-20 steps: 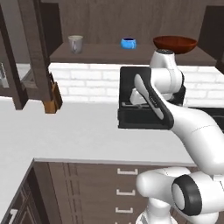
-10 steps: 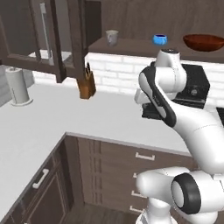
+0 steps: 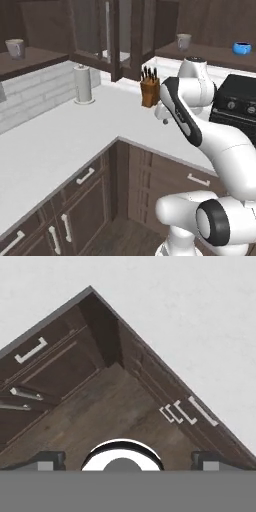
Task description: Gather all objects into one cabinet and sort the glasses and bowls to opposite sides.
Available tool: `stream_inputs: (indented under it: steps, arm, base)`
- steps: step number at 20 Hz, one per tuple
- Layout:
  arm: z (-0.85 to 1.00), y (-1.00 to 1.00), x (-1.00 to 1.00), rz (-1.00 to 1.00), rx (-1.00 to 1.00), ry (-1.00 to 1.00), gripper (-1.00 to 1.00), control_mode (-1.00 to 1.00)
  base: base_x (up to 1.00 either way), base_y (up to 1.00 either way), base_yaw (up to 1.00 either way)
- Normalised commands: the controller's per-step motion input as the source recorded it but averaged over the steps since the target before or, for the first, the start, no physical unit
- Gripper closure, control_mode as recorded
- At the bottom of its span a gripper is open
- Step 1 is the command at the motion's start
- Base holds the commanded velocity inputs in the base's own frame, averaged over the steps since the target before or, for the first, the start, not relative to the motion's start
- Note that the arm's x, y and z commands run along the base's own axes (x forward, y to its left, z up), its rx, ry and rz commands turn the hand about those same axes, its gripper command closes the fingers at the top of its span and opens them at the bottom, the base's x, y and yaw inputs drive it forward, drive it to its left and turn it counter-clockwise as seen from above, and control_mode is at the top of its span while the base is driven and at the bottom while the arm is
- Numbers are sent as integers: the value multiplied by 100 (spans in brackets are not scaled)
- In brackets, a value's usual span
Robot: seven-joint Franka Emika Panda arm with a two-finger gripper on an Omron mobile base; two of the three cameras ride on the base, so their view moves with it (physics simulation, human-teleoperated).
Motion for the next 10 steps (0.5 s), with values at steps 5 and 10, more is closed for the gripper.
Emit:
stream_inputs:
  steps: [5, 10]
  arm:
    - [0, 0, 0, 0, 0, 0, -100, 100]
    - [0, 0, 0, 0, 0, 0, -100, 100]
  base:
    - [0, 16, 54]
    - [0, 22, 55]
